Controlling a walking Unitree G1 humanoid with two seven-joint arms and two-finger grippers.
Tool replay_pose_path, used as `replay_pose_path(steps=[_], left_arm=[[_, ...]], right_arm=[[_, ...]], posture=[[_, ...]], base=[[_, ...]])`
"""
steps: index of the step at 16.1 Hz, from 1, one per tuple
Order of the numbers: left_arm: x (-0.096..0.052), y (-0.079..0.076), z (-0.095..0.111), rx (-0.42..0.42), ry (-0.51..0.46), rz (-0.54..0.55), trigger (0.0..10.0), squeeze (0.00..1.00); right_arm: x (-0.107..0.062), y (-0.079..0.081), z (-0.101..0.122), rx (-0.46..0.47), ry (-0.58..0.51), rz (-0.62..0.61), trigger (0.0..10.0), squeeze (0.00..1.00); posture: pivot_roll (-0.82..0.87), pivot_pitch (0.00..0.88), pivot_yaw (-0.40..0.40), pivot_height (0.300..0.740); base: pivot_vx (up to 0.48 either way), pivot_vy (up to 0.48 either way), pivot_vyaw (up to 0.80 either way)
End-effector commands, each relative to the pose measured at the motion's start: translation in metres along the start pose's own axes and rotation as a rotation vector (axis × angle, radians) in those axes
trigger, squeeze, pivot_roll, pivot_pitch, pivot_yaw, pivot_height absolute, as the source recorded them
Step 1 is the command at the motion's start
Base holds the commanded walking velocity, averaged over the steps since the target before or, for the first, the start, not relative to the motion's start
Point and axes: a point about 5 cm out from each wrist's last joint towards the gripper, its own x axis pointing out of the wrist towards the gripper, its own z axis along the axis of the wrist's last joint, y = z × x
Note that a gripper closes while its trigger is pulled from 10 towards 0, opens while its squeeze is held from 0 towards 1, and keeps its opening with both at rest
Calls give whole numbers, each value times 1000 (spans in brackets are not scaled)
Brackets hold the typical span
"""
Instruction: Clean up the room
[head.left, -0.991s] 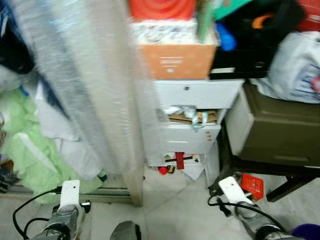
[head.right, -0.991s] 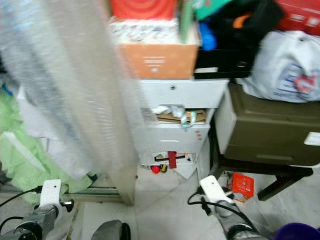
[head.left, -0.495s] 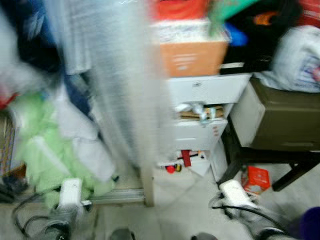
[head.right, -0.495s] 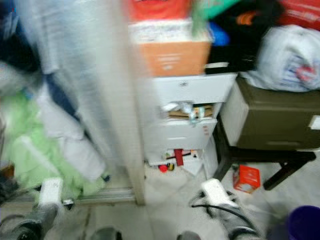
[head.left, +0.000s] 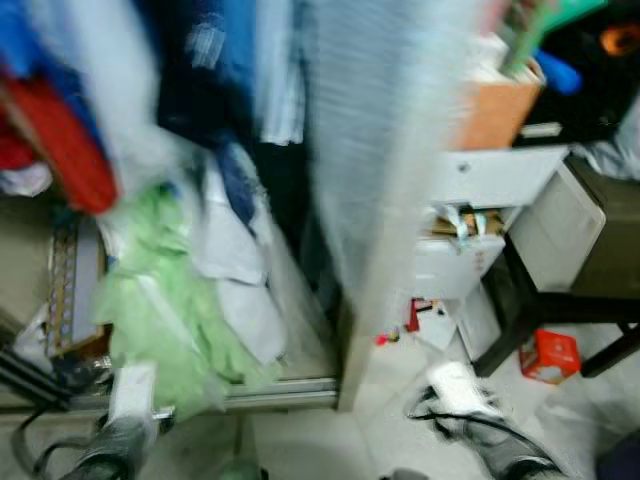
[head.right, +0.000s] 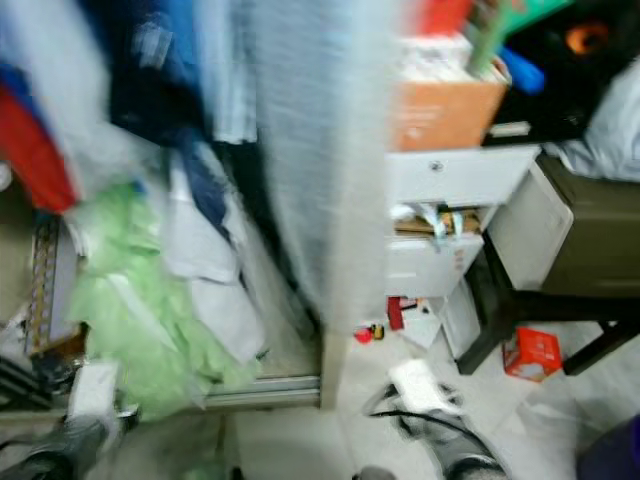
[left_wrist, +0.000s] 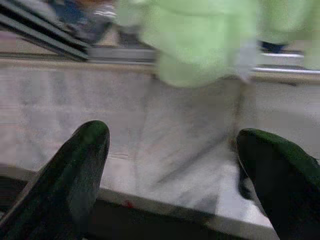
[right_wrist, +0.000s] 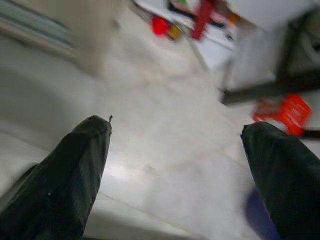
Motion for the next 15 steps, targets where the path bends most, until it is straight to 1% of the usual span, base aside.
replay_pose_path(steps=[1,10,11,15], left_arm=[[0,-5,10,2,-28,-18,10000,0],[0,-6,11,3,-29,-17,10000,0],[0,-6,11,4,-30,-17,10000,0],[0,-6,11,-2,-31,-16,10000,0]], right_arm=[[-2,-12,-5,-2,18,-32,10000,0],[-1,-13,-4,-1,16,-37,10000,0],[-1,-13,-4,0,15,-39,10000,0],[-1,-14,-3,-3,7,-45,10000,0]], posture=[[-15,1,21,740],[-16,0,23,740],[-16,0,23,740],[-16,0,20,740]], base=[[0,442,0],[0,448,0],[0,259,0],[0,0,0]])
